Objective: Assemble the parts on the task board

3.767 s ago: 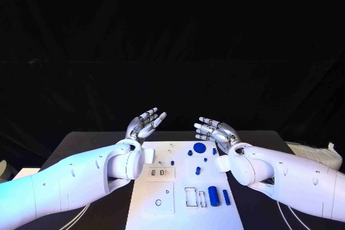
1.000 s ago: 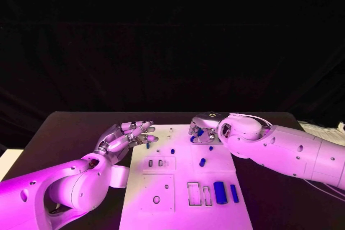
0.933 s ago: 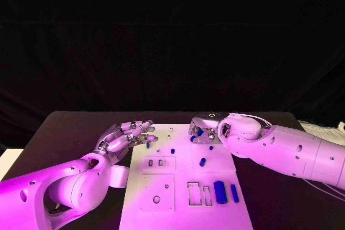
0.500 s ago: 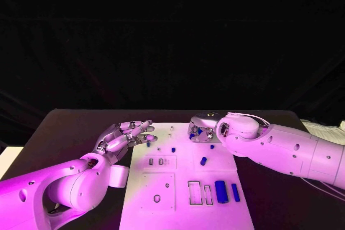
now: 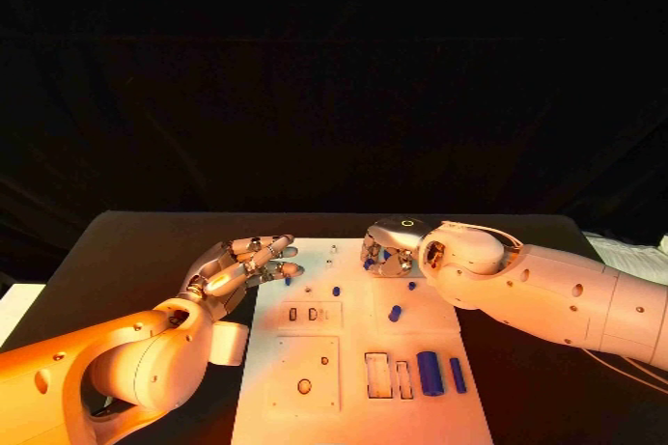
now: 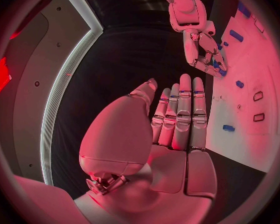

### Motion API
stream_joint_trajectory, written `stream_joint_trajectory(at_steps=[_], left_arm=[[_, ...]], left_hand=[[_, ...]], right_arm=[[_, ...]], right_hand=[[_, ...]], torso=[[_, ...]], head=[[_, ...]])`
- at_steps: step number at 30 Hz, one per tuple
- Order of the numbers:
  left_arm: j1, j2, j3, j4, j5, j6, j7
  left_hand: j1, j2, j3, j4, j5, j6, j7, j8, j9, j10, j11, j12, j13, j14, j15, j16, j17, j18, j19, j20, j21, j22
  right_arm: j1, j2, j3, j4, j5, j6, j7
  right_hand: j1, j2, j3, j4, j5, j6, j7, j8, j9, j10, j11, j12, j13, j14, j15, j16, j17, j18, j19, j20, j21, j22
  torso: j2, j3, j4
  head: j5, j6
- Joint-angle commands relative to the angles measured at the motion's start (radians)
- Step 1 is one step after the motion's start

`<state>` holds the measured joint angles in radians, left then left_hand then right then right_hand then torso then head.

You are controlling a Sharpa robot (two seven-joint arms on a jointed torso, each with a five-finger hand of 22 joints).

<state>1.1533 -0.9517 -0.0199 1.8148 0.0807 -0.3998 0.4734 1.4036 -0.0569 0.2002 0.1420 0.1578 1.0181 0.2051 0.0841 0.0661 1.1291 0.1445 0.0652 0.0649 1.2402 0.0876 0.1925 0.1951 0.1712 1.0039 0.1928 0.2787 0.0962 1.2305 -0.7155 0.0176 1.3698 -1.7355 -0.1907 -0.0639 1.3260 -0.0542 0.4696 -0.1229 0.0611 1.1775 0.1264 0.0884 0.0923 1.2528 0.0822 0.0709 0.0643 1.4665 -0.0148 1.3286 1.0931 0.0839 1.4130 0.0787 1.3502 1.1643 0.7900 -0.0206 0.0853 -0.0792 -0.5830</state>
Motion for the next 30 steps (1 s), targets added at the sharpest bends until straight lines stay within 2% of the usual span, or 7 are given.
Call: stream_joint_trajectory(at_steps=[1,6,14,17,20,23,30], left_arm=[[0.001,0.000,0.001,0.001,0.001,0.008,0.002],[0.001,0.000,0.001,0.002,0.001,0.011,0.000],[0.001,0.003,0.001,0.001,0.001,0.013,-0.001],[0.001,0.005,0.001,0.000,0.001,0.013,-0.001],[0.002,0.005,0.001,0.002,0.001,0.014,-0.002],[0.002,0.004,0.001,0.003,0.001,0.015,-0.003],[0.004,0.003,0.001,0.005,0.001,0.015,-0.004]], left_hand=[[0.004,-0.003,0.006,-0.003,-0.006,-0.005,0.005,-0.006,-0.001,-0.007,0.003,-0.004,0.000,-0.006,-0.001,-0.005,0.002,0.012,-0.003,0.006,-0.004,-0.002],[0.006,-0.002,0.008,-0.005,-0.005,-0.005,0.005,-0.007,0.000,-0.008,0.003,-0.003,0.000,-0.006,-0.001,-0.006,0.003,0.012,-0.003,0.006,-0.005,-0.002],[0.007,-0.002,0.009,-0.006,-0.005,-0.005,0.005,-0.007,0.000,-0.008,0.003,-0.003,0.000,-0.006,-0.001,-0.006,0.003,0.012,-0.003,0.006,-0.005,-0.002],[0.007,-0.002,0.009,-0.006,-0.005,-0.005,0.005,-0.007,0.000,-0.008,0.003,-0.003,0.000,-0.006,-0.001,-0.006,0.003,0.012,-0.003,0.006,-0.005,-0.002],[0.007,-0.002,0.009,-0.006,-0.005,-0.005,0.005,-0.007,0.000,-0.008,0.003,-0.003,0.000,-0.006,-0.001,-0.006,0.003,0.012,-0.003,0.006,-0.005,-0.002],[0.007,-0.002,0.009,-0.006,-0.005,-0.005,0.005,-0.007,0.000,-0.008,0.003,-0.003,0.000,-0.006,-0.001,-0.006,0.003,0.012,-0.003,0.006,-0.005,-0.002],[0.008,-0.002,0.010,-0.007,-0.005,-0.005,0.005,-0.007,0.000,-0.009,0.003,-0.003,0.000,-0.006,-0.001,-0.007,0.004,0.012,-0.003,0.006,-0.005,-0.003]], right_arm=[[0.004,-0.001,0.004,0.013,-0.016,-0.101,0.000],[0.010,0.018,0.007,-0.006,-0.015,-0.137,-0.012],[0.014,0.075,0.008,-0.053,-0.012,-0.159,-0.007],[0.015,0.100,0.008,-0.074,-0.011,-0.163,-0.003],[0.015,0.121,0.008,-0.094,-0.012,-0.164,0.001],[0.015,0.143,0.007,-0.120,-0.014,-0.164,0.006],[0.014,0.169,0.007,-0.152,-0.015,-0.155,0.013]], right_hand=[[0.034,0.023,0.013,-0.001,-0.005,0.002,0.004,-0.003,0.008,0.030,-0.024,-0.004,0.004,0.037,-0.008,0.005,-0.003,-0.007,0.007,0.001,0.007,0.003],[0.036,0.016,0.034,-0.002,-0.002,-0.003,0.008,-0.011,0.009,0.023,-0.020,-0.009,0.002,0.034,-0.004,0.003,-0.010,-0.007,0.002,0.004,0.008,0.002],[0.031,0.009,0.043,0.000,-0.003,-0.006,0.010,-0.016,0.010,0.017,-0.017,-0.010,0.001,0.034,-0.001,0.004,-0.009,-0.007,0.000,0.007,0.011,0.005],[0.029,0.007,0.045,0.001,-0.003,-0.007,0.011,-0.018,0.010,0.015,-0.016,-0.010,0.001,0.034,0.000,0.005,-0.008,-0.007,-0.001,0.007,0.011,0.006],[0.028,0.005,0.046,0.001,-0.003,-0.008,0.011,-0.018,0.010,0.014,-0.015,-0.010,0.001,0.034,0.000,0.005,-0.009,-0.007,-0.001,0.008,0.011,0.005],[0.027,0.002,0.049,0.002,-0.001,-0.010,0.012,-0.020,0.011,0.011,-0.014,-0.010,0.000,0.034,0.002,0.005,-0.009,-0.007,-0.002,0.009,0.012,0.006],[0.024,-0.002,0.050,0.004,0.000,-0.011,0.013,-0.021,0.011,0.008,-0.013,-0.010,0.000,0.034,0.003,0.005,-0.011,-0.007,-0.004,0.009,0.012,0.006]], torso=[[0.002,-0.0011,0.0010],[0.004,-0.0012,0.0040],[0.005,-0.0013,0.0107],[0.006,-0.0019,0.0129],[0.007,-0.0016,0.0113],[0.009,-0.0027,0.0158],[0.013,-0.0038,0.0203]], head=[[-0.001,0.007],[-0.004,0.012],[-0.004,0.011],[-0.004,0.011],[-0.002,0.012],[-0.003,0.012],[-0.004,0.013]])
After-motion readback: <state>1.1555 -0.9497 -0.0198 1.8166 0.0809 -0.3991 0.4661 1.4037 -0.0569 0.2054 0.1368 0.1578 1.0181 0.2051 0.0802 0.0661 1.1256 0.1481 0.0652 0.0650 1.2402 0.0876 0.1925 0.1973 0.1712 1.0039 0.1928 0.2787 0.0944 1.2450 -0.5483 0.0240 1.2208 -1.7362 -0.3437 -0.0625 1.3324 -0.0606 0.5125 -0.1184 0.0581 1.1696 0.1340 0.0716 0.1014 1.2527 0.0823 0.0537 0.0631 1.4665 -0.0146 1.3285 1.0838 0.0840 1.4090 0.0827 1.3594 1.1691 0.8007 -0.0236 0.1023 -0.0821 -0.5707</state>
